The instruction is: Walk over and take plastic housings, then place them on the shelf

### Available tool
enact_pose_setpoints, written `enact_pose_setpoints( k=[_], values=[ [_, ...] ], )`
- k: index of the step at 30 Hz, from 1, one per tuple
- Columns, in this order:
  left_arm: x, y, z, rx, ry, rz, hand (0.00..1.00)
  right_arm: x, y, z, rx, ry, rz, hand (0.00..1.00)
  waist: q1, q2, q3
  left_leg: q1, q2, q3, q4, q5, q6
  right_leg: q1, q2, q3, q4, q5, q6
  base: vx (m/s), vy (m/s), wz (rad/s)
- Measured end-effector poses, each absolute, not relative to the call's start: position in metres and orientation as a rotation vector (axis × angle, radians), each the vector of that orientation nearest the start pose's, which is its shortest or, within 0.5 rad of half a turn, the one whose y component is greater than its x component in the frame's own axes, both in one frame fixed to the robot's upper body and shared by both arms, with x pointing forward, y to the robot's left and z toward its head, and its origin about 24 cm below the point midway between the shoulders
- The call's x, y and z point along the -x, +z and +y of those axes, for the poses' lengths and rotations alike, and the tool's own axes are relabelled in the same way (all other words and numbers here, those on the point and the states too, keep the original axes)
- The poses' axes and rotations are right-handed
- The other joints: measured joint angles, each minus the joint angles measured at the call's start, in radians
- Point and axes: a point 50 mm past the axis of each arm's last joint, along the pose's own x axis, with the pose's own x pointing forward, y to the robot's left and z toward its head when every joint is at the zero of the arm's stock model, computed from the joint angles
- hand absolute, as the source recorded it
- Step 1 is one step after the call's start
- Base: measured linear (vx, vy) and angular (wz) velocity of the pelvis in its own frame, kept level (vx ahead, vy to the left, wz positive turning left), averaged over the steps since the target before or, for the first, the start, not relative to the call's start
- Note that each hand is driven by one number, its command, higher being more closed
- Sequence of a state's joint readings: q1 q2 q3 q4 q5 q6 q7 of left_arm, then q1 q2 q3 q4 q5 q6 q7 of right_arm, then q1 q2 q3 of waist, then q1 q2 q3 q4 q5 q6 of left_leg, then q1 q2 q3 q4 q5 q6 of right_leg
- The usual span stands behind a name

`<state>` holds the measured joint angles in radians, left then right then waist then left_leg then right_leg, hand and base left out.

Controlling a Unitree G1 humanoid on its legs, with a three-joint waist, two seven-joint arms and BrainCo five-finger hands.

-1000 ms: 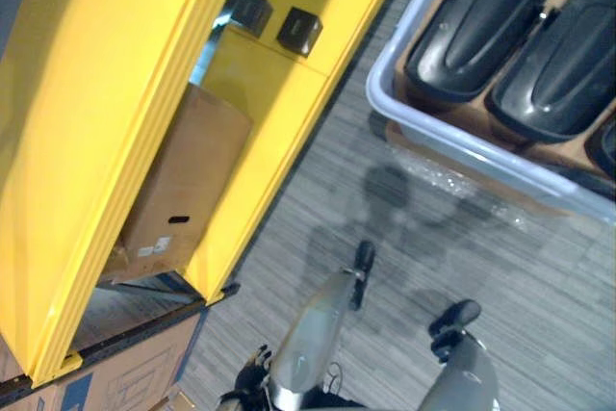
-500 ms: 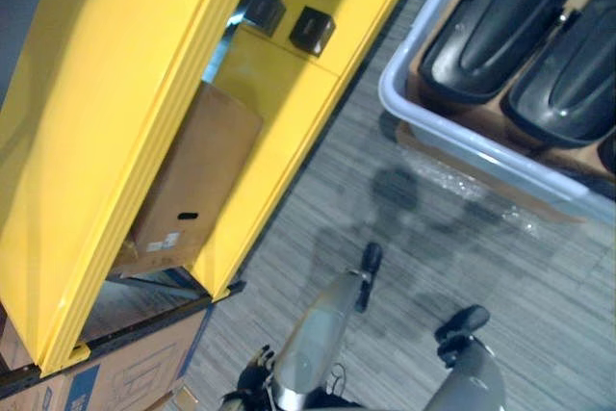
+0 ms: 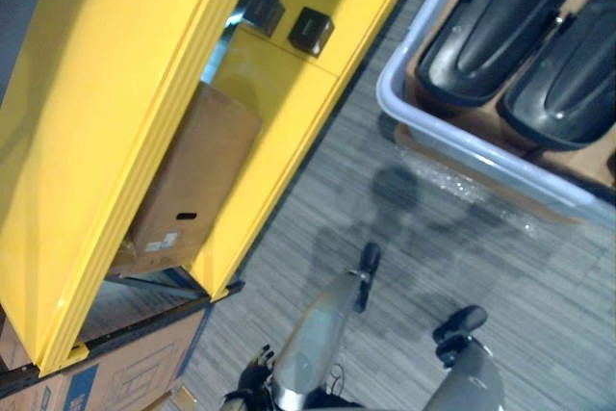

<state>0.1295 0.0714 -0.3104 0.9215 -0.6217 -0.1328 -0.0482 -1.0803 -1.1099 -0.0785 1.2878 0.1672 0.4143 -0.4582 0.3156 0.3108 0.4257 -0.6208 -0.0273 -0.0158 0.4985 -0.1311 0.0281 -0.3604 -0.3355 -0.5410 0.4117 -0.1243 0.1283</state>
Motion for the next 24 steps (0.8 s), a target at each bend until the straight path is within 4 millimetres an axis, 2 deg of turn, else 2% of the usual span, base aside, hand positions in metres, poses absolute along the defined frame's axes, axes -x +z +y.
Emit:
enact_pose_setpoints(
  k=[3, 6, 8, 9, 11, 12, 14, 19, 21, 23, 24],
  values=[
    [-0.107, -0.151, 0.137, 0.400, 0.085, 0.937, 0.00, -0.256, 0.229, -0.473, 0.306, -1.335, 0.355, 1.00, -0.006, 0.000, 0.000, 0.011, 0.001, 0.000, 0.001, -0.002, -0.002, 0.013, 0.002, 0.001, -0.004, -0.001, -0.003, 0.00, 0.000, 0.00],
    [-0.108, -0.151, 0.141, 0.425, 0.118, 0.925, 0.00, -0.263, 0.234, -0.468, 0.394, -1.377, 0.279, 1.00, -0.015, -0.004, 0.003, 0.014, 0.005, 0.005, 0.002, -0.002, -0.002, 0.014, 0.006, 0.010, -0.006, 0.000, -0.002, -0.02, 0.007, -0.06],
    [-0.109, -0.150, 0.145, 0.474, 0.171, 0.905, 0.00, -0.269, 0.242, -0.462, 0.480, -1.408, 0.200, 1.00, -0.018, -0.008, 0.006, 0.028, 0.010, 0.019, 0.002, -0.006, -0.001, 0.017, 0.007, 0.024, -0.005, 0.002, 0.000, 0.00, 0.001, -0.15],
    [-0.111, -0.149, 0.149, 0.496, 0.203, 0.892, 0.00, -0.274, 0.252, -0.457, 0.531, -1.412, 0.134, 1.00, -0.029, -0.017, 0.013, 0.033, 0.010, 0.021, 0.002, -0.006, -0.001, 0.020, 0.007, 0.025, -0.004, 0.003, 0.002, 0.00, 0.000, -0.10],
    [-0.117, -0.146, 0.160, 0.537, 0.271, 0.840, 0.00, -0.278, 0.261, -0.450, 0.582, -1.430, 0.047, 1.00, -0.042, -0.018, 0.014, 0.047, 0.013, 0.021, 0.001, -0.007, -0.002, 0.034, 0.009, 0.025, -0.003, 0.003, 0.002, 0.00, -0.002, -0.02],
    [-0.121, -0.143, 0.168, 0.539, 0.304, 0.801, 0.00, -0.281, 0.261, -0.446, 0.618, -1.437, 0.011, 1.00, -0.049, -0.032, 0.024, 0.064, 0.015, 0.021, 0.000, -0.008, -0.004, 0.051, 0.011, 0.025, -0.003, 0.002, 0.000, 0.00, 0.000, 0.00],
    [-0.127, -0.139, 0.183, 0.517, 0.354, 0.756, 0.00, -0.287, 0.259, -0.437, 0.636, -1.443, -0.049, 1.00, -0.063, -0.044, 0.032, 0.084, 0.018, 0.021, -0.003, -0.011, -0.007, 0.069, 0.015, 0.025, -0.003, -0.001, -0.003, -0.01, -0.024, -0.04],
    [-0.146, -0.120, 0.215, 0.494, 0.512, 0.587, 0.00, -0.298, 0.246, -0.421, 0.688, -1.463, -0.114, 1.00, -0.093, -0.112, 0.081, 0.136, 0.024, 0.023, -0.029, -0.010, -0.009, 0.110, 0.020, 0.026, -0.006, -0.006, -0.009, 0.00, 0.000, 0.00],
    [-0.158, -0.106, 0.230, 0.490, 0.577, 0.484, 0.00, -0.303, 0.241, -0.411, 0.680, -1.447, -0.151, 1.00, -0.102, -0.140, 0.099, 0.167, 0.026, 0.022, -0.046, -0.005, -0.015, 0.138, 0.024, 0.023, -0.015, -0.007, -0.009, 0.00, -0.019, 0.02],
    [-0.178, -0.074, 0.246, 0.490, 0.643, 0.300, 0.00, -0.306, 0.231, -0.399, 0.660, -1.436, -0.215, 1.00, -0.110, -0.171, 0.110, 0.209, 0.029, 0.015, -0.066, 0.000, -0.022, 0.183, 0.035, 0.015, -0.037, -0.007, -0.009, 0.00, -0.048, 0.06],
    [-0.183, -0.066, 0.250, 0.489, 0.656, 0.256, 0.00, -0.305, 0.227, -0.396, 0.650, -1.437, -0.230, 1.00, -0.112, -0.181, 0.111, 0.220, 0.030, 0.013, -0.074, 0.001, -0.025, 0.196, 0.038, 0.012, -0.045, -0.007, -0.009, 0.01, -0.060, 0.11]
  ],
)
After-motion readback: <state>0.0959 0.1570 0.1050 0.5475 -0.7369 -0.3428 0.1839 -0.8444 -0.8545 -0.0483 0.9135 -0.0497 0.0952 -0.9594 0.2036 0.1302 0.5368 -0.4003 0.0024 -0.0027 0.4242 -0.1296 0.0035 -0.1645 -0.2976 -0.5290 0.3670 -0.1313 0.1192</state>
